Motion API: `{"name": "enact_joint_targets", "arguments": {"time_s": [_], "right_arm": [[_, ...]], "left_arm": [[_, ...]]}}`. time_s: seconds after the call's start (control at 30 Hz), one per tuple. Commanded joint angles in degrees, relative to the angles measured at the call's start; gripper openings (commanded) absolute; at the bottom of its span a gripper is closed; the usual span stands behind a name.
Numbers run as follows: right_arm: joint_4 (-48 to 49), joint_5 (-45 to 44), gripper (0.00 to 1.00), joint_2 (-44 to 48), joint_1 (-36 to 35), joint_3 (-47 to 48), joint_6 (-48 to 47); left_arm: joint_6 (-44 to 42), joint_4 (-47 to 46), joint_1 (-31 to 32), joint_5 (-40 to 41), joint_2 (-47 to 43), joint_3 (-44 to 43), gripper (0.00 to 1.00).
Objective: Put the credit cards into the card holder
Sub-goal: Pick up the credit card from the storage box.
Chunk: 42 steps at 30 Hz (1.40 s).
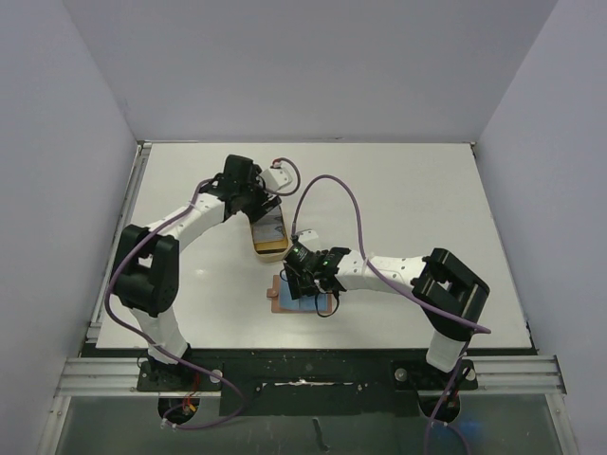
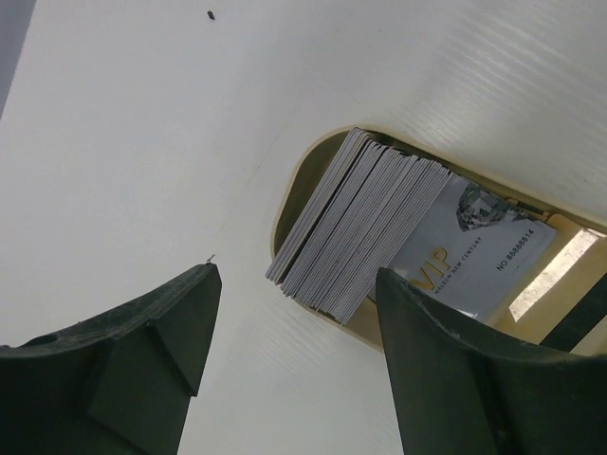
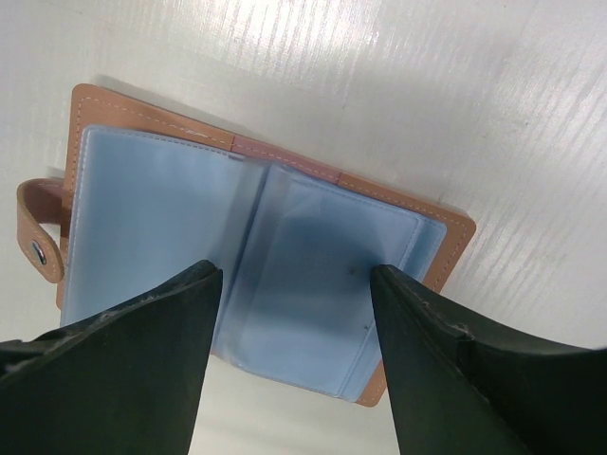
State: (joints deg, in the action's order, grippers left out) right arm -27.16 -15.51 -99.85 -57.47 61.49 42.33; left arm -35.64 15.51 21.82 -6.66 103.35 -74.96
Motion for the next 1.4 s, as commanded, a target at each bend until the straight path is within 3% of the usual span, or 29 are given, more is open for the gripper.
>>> {"name": "enact_joint_targets", "arguments": {"time_s": [0.0,0.73,1.0,1.37], "right_arm": [[-0.18,-1.97,0.64,1.58,-0.46,2.23,0.45],[0.18,-1.94,0.64,2.48,-0.53,1.17,0.81],[0.03,-2.07,0.64,2.56,-0.51,1.08,0.85],[-0.25,-2.14,0.64,2.3,-0.52,1.61,0.48]], "left_arm": [[-3.2,-2.48,0.66,-2.51,-0.12,0.97,0.65],[-7.08,-9.31,2.95,7.13,2.95,5.09,0.63],[-7.19,-9.14,3.22,8.85,2.93,4.43,0.51],[-7.08,-8.81,3.48,9.45,1.58,4.05,0.45]]}}
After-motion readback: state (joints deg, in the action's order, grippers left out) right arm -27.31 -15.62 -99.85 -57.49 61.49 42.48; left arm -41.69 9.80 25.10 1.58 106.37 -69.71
